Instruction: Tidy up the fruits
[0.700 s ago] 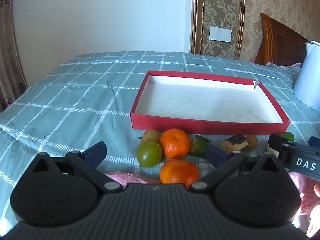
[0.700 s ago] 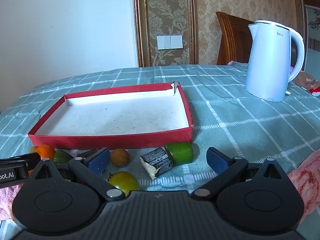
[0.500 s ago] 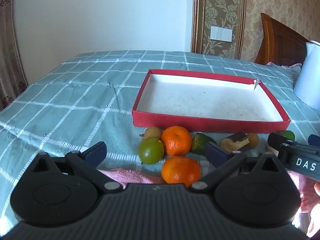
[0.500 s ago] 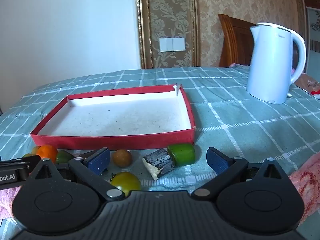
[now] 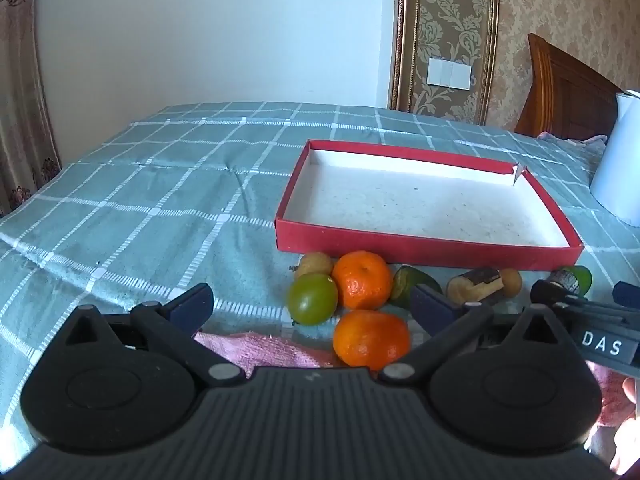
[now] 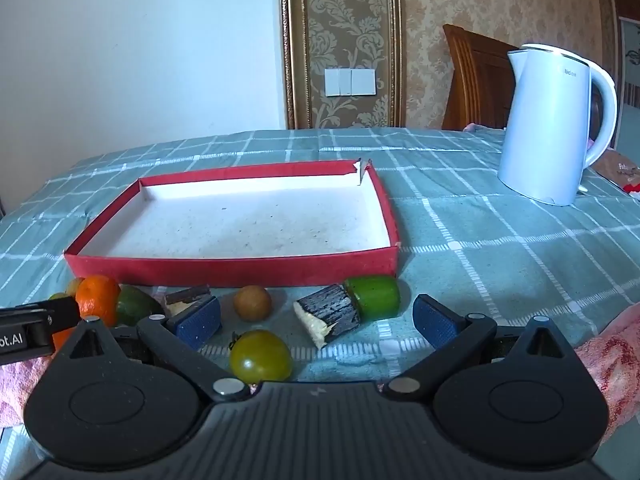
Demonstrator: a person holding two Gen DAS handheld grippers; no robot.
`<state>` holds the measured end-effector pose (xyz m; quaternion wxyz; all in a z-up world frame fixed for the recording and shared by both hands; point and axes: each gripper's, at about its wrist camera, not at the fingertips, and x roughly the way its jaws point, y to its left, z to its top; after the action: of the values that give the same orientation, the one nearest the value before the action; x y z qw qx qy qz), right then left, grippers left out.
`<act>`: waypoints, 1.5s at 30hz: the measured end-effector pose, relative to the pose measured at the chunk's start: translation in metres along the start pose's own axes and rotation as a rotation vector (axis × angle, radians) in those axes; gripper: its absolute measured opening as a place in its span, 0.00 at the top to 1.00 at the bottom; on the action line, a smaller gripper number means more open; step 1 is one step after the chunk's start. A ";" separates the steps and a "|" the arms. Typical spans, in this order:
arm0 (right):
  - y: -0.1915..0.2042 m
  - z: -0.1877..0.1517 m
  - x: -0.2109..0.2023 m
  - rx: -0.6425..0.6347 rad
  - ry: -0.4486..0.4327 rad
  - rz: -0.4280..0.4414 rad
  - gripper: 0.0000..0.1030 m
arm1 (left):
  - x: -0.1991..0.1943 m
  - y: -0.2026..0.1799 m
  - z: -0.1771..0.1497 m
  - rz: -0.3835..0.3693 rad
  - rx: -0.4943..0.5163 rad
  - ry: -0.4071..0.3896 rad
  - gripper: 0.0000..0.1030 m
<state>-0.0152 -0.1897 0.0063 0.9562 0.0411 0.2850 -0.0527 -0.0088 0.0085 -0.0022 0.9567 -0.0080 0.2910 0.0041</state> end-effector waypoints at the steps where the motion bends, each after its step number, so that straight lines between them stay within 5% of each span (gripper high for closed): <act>1: 0.001 0.000 0.000 -0.001 0.001 0.000 0.00 | -0.001 0.000 -0.001 0.000 0.000 0.000 0.00; 45: 0.008 -0.005 -0.007 -0.021 0.005 0.005 0.00 | -0.010 0.006 -0.006 -0.003 -0.006 -0.002 0.00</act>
<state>-0.0226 -0.1802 0.0058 0.9559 0.0317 0.2881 -0.0472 -0.0207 0.0141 -0.0016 0.9570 -0.0113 0.2899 0.0036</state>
